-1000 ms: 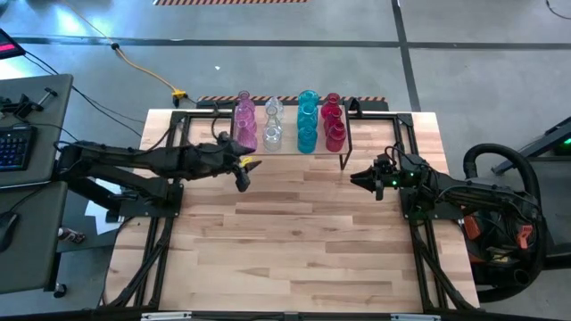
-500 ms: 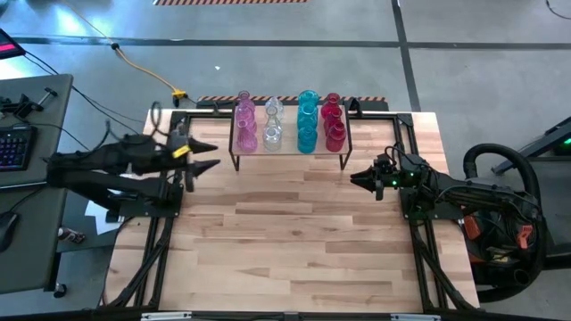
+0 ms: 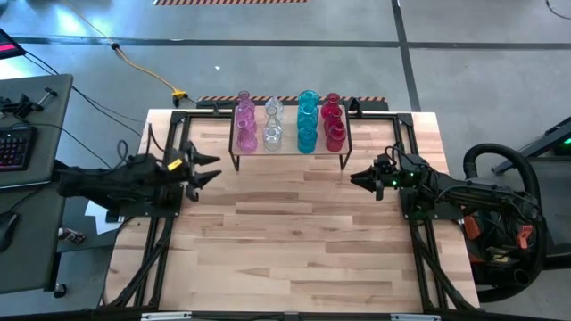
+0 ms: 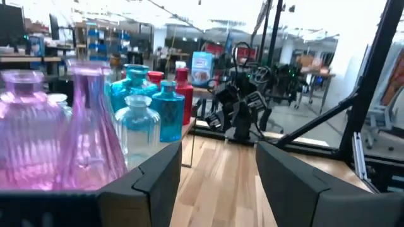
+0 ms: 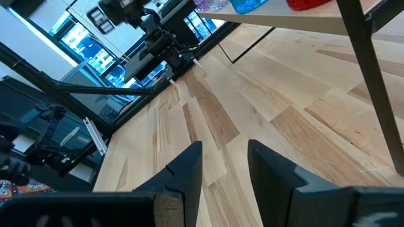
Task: Sort vases onto shelf
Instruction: Return to Home Position
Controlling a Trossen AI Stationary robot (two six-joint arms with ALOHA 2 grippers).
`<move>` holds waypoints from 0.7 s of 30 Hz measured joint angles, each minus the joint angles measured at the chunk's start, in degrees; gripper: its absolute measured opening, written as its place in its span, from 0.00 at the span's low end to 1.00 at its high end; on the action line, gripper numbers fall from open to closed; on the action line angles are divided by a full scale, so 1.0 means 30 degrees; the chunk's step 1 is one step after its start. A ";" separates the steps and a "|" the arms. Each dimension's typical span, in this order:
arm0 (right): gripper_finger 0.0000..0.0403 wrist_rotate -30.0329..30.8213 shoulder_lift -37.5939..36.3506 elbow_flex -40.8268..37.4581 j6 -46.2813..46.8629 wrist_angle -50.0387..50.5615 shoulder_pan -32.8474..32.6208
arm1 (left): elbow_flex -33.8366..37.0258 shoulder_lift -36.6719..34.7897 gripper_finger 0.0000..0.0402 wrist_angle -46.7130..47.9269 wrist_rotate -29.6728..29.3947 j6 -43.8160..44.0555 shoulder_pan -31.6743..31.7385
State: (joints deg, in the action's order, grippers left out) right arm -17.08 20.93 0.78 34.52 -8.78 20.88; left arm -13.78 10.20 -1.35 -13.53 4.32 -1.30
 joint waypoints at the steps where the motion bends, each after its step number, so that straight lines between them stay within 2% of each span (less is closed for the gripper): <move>1: 0.27 0.0000 -0.0007 0.0000 0.0000 0.0000 -0.0007 | 0.0610 -0.0002 0.49 -0.0795 0.0034 -0.0021 0.0000; 9: 0.27 0.0000 -0.0006 0.0000 0.0000 0.0000 -0.0007 | 0.4173 0.0042 0.49 -0.5099 0.0188 0.0024 0.0000; 16: 0.27 0.0000 -0.0007 0.0000 0.0000 0.0005 0.0001 | 0.4377 0.0227 0.49 -0.4522 0.0144 0.0007 0.0000; 21: 0.27 0.0000 -0.0007 0.0000 0.0000 0.0000 -0.0007 | 0.4370 0.0366 0.49 -0.3792 -0.0664 0.0016 0.0000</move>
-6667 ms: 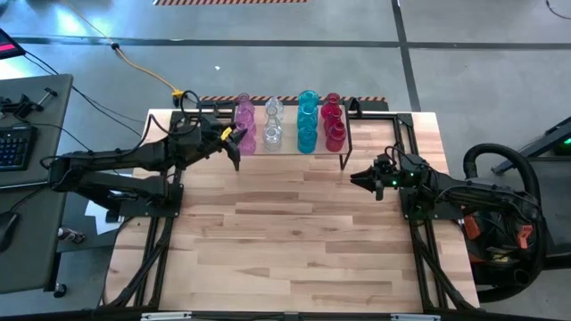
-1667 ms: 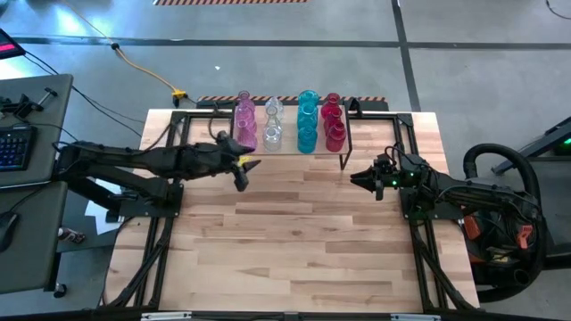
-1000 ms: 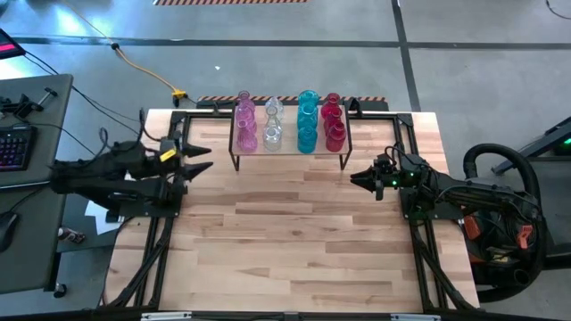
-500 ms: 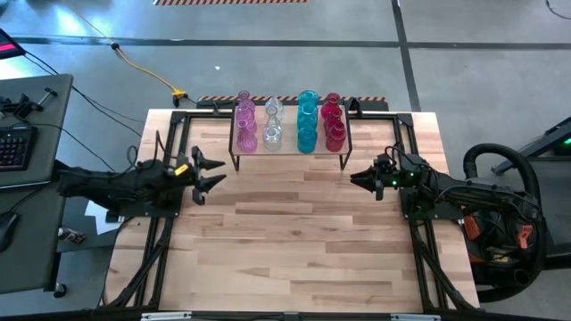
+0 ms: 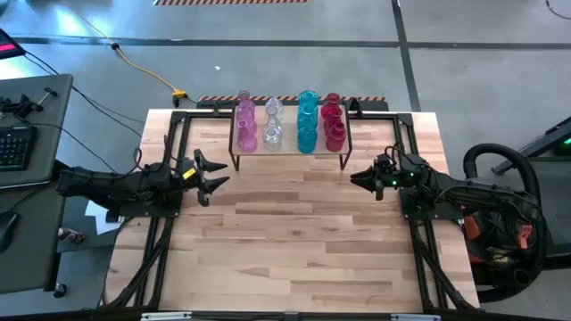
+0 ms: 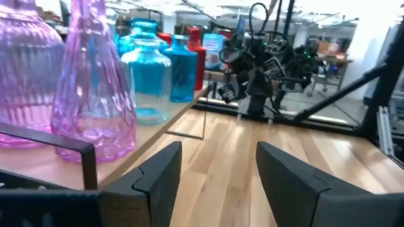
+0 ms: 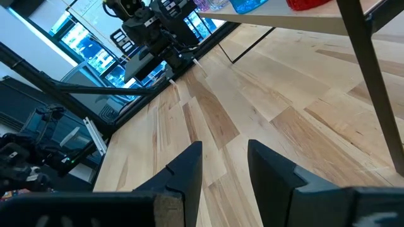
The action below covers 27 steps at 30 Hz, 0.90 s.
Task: Sort vases onto shelf
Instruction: Return to Home Position
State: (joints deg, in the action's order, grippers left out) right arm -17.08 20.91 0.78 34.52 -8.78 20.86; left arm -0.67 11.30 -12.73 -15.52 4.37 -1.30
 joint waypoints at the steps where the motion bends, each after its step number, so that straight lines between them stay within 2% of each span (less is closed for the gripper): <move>1: 0.27 0.0000 0.0000 0.0000 0.0000 0.0000 0.0003 | 0.0000 0.0011 0.49 -0.0075 -0.0123 -0.0011 0.0000; 9: 0.27 0.0000 0.0004 0.0000 0.0000 0.0000 0.0004 | -0.0007 0.0011 0.49 -0.1036 -0.1725 -0.0012 0.0000; 27: 0.27 0.0000 0.0003 0.0000 0.0000 0.0003 0.0002 | -0.0007 0.0018 0.49 -0.0541 -0.1765 -0.0018 0.0000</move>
